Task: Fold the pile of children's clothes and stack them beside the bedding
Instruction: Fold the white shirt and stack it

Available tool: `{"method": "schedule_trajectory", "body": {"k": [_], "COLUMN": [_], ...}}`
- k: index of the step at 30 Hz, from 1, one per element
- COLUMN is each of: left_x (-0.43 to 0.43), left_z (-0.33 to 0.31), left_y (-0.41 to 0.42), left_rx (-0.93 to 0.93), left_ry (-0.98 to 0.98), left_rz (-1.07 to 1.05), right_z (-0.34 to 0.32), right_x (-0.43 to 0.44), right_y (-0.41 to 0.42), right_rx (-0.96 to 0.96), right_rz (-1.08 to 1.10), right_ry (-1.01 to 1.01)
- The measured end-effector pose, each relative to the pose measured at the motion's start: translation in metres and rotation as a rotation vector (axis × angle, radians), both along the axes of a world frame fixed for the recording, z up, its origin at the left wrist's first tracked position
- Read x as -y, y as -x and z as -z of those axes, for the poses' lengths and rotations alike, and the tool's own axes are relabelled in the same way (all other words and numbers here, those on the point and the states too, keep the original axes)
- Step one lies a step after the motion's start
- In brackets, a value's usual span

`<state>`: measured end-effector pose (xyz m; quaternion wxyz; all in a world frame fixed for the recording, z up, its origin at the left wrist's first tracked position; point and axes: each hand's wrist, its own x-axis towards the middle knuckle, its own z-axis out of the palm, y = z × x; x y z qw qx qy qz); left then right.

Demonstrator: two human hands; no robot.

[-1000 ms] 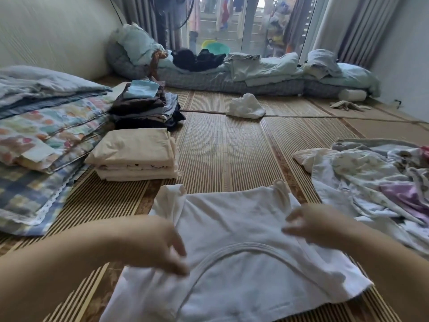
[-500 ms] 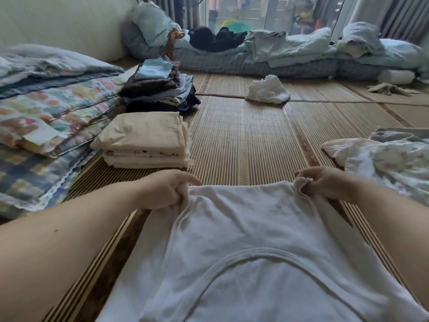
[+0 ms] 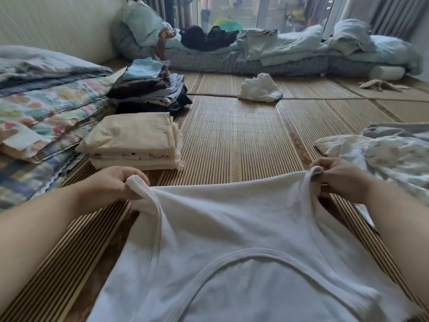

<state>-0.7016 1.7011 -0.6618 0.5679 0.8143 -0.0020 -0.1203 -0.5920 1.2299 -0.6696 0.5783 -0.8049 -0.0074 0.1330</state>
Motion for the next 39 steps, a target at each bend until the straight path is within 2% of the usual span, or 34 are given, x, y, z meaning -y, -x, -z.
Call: {"method": "schedule_trajectory", "body": {"k": [3, 7, 8, 10, 13, 15, 17, 21, 22, 24, 26, 27, 30, 32, 35, 37, 39], "left_x": [-0.009, -0.016, -0.016, -0.018, -0.014, -0.006, 0.001, 0.004, 0.004, 0.004, 0.008, 0.01, 0.01, 0.01, 0.006, 0.002, 0.001], "left_z": [0.006, 0.014, 0.015, 0.016, 0.009, 0.004, 0.005, 0.008, 0.008, 0.006, 0.001, -0.001, 0.0, 0.003, 0.011, 0.015, 0.017], "left_y": [0.003, 0.0, 0.001, 0.001, -0.003, -0.008, -0.007, -0.002, -0.001, 0.0, 0.003, 0.003, 0.001, -0.002, -0.004, -0.005, -0.005], "left_rx": [0.158, 0.386, 0.381, 0.315, 0.161, 0.03, -0.051, -0.016, -0.066, -0.155, -0.173, -0.153, -0.093, -0.126, -0.197, -0.205, -0.156], "left_ry": [-0.176, -0.604, -0.662, -0.713, -0.669, -0.712, -0.735, -0.84, -0.807, -0.68, -0.519, -0.442, -0.002, 0.195, 0.216, 0.219, 0.122], "left_rz": [-0.111, -0.144, -0.137, -0.146, -0.205, -0.133, -0.185, -0.257, -0.246, -0.232, -0.207, -0.212, -0.347, -0.464, -0.554, -0.519, -0.462], "right_z": [0.003, 0.011, 0.012, 0.013, 0.008, 0.005, 0.004, 0.002, -0.001, -0.006, -0.01, -0.012, -0.013, -0.014, -0.013, -0.006, 0.01], "right_x": [-0.002, -0.002, -0.003, -0.006, -0.026, -0.042, -0.052, -0.063, -0.065, -0.068, -0.068, -0.068, -0.068, -0.075, -0.099, -0.124, -0.151], "right_y": [-0.004, -0.014, -0.016, -0.019, -0.018, -0.017, -0.018, -0.021, -0.021, -0.024, -0.026, -0.027, -0.036, -0.038, -0.015, 0.021, 0.069], "right_rx": [0.066, 0.169, 0.158, 0.161, 0.133, 0.109, 0.072, -0.042, -0.031, -0.018, -0.003, 0.034, 0.237, 0.262, 0.336, 0.443, 0.395], "right_rz": [0.099, 0.201, 0.239, 0.302, 0.286, 0.204, 0.162, 0.151, 0.144, 0.14, 0.113, 0.111, 0.249, 0.336, 0.305, 0.137, -0.112], "right_ry": [0.051, 0.415, 0.45, 0.396, 0.373, 0.473, 0.595, 0.743, 0.717, 0.514, 0.329, 0.306, 0.399, 0.417, 0.626, 0.74, 0.863]}}
